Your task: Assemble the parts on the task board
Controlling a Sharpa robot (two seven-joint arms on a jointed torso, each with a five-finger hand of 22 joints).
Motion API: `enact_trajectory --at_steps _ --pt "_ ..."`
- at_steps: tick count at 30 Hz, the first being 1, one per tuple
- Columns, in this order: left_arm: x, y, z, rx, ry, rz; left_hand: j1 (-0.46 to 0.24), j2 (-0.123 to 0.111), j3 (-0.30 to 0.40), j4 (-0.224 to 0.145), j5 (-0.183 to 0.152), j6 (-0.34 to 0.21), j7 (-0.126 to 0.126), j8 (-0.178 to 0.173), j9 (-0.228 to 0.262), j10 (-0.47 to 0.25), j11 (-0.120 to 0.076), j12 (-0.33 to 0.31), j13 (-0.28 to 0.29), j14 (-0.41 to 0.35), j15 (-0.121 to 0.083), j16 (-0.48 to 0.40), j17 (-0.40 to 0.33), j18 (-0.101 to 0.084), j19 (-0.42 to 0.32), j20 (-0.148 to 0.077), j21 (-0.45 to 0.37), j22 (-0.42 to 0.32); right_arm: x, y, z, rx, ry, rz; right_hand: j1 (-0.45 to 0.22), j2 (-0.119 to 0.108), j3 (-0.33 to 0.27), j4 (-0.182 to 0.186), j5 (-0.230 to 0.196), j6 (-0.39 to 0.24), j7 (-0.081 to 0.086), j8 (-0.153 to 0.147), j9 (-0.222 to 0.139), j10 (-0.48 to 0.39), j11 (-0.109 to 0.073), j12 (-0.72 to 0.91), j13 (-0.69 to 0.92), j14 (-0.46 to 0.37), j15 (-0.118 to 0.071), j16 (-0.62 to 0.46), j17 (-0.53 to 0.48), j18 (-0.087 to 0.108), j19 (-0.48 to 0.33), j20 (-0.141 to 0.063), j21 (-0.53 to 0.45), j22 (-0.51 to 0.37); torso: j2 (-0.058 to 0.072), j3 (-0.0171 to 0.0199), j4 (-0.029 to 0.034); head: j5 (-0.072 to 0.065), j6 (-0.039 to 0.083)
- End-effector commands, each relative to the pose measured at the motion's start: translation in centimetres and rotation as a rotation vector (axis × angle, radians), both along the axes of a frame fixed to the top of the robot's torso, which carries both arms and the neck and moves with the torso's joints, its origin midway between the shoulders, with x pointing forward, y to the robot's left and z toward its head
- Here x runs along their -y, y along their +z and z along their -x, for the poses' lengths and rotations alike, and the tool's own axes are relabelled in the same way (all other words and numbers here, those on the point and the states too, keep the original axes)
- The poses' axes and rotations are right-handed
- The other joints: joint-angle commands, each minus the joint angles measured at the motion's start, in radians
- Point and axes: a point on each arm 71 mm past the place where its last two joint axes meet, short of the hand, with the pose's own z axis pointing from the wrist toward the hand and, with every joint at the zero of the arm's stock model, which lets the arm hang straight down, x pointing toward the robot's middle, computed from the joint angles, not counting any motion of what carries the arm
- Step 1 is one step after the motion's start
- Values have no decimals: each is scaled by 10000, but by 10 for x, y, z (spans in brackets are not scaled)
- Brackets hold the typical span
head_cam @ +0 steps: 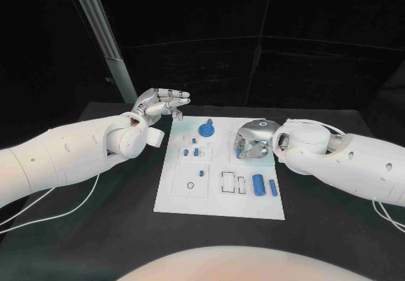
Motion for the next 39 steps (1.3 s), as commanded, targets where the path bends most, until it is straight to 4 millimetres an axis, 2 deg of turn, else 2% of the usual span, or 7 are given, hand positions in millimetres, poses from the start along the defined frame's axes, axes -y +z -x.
enact_trajectory --at_steps 1,11,16,20,24,33,39 --pt "1 1 0 24 -124 75 100 31 -66 -18 32 -42 59 35 -12 -67 14 46 -16 -57 21 -50 -10 63 10 -16 -42 -12 0 0 0 -169 52 6 -79 -47 80 10 -74 39 9 -77 -15 86 8 -65 -17 147 -27 69 7 -46 43 -17 46 -2 -8 -7 12 11 -15" --pt "0 1 0 12 -110 64 107 38 -76 -22 32 -40 61 46 -11 -87 17 67 -15 -63 24 -49 -24 62 13 -15 -53 -21 1 -2 -1 -441 -36 -49 -123 -64 258 22 -104 164 4 -76 -5 241 -6 -131 5 140 -38 130 42 -51 44 -14 99 62 -4 -2 8 9 -43" --pt "0 1 0 9 -106 61 107 38 -76 -22 32 -40 61 46 -11 -87 17 67 -15 -63 24 -49 -24 62 13 -15 -53 -21 3 0 -2 -303 -193 -413 14 209 661 -27 -245 613 -91 109 69 737 -136 -58 46 291 -156 739 702 -165 341 -98 676 876 -5 -4 0 6 -56" --pt "0 1 0 6 -94 55 107 38 -76 -22 32 -40 61 46 -11 -87 17 67 -15 -63 24 -49 -24 62 13 -15 -53 -21 5 3 -3 -56 -393 -878 49 342 925 -73 -377 838 -136 200 109 1017 -207 -52 62 365 -217 1139 1130 -251 537 -164 1084 1439 -9 -1 1 -2 -58" --pt "-1 1 0 6 -79 47 107 38 -76 -22 32 -40 61 46 -11 -87 17 67 -15 -63 24 -49 -24 62 13 -15 -53 -21 7 6 -4 61 -572 -1295 0 337 1030 -86 -401 888 -143 212 117 1101 -223 -95 58 366 -236 1244 1219 -269 572 -192 1190 1560 -13 -1 2 -10 -62" --pt "-2 1 -1 -8 -41 23 139 56 -70 -40 34 -37 59 57 -9 -103 15 88 -15 -67 22 -48 -36 63 17 -17 -62 -27 13 13 2 -159 -845 -2268 -246 161 1028 -26 -406 898 -138 185 115 1167 -220 -213 49 339 -239 1340 1272 -275 557 -208 1270 1628 -17 -9 10 -62 -40" --pt "-3 1 -1 -15 -21 11 175 75 -58 -60 35 -36 59 67 -9 -116 15 109 -15 -71 19 -46 -48 65 22 -20 -68 -32 10 21 15 -353 -715 -2838 -319 109 1012 3 -400 880 -126 163 108 1160 -210 -261 44 330 -235 1361 1279 -276 547 -207 1285 1638 -3 1 11 -6 -79"
